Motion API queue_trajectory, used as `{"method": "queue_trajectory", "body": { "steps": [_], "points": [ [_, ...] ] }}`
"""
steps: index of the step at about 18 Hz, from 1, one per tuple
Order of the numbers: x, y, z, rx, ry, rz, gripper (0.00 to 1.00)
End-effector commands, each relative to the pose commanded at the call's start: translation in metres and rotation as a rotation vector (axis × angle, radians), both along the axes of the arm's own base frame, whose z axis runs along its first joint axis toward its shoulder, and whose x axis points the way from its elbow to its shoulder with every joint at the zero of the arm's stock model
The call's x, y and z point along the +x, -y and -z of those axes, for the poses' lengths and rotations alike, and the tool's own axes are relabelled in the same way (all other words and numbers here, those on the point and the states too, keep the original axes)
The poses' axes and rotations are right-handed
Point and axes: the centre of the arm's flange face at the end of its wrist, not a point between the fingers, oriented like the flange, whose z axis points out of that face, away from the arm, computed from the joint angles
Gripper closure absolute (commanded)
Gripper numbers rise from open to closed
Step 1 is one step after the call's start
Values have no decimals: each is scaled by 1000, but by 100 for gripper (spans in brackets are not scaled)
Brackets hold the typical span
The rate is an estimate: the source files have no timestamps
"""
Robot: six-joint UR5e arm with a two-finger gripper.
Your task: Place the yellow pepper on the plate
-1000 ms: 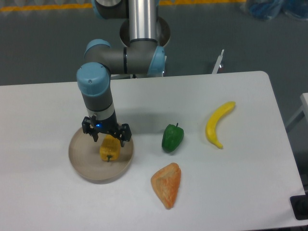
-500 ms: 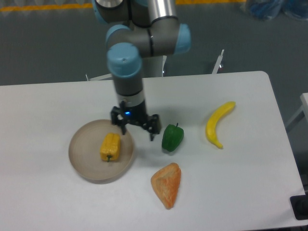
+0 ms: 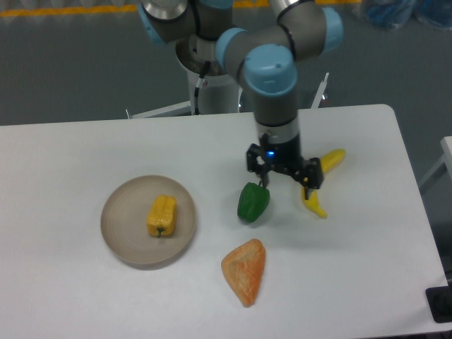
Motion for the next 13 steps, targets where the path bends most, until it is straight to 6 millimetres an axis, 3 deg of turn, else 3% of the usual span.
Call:
{"method": "queue_trajectory", "body": {
  "steps": [3, 13],
  "points": [
    [-9, -5, -13, 19, -18, -3, 0],
    [-12, -8, -6, 8, -15, 1, 0]
  ]
}}
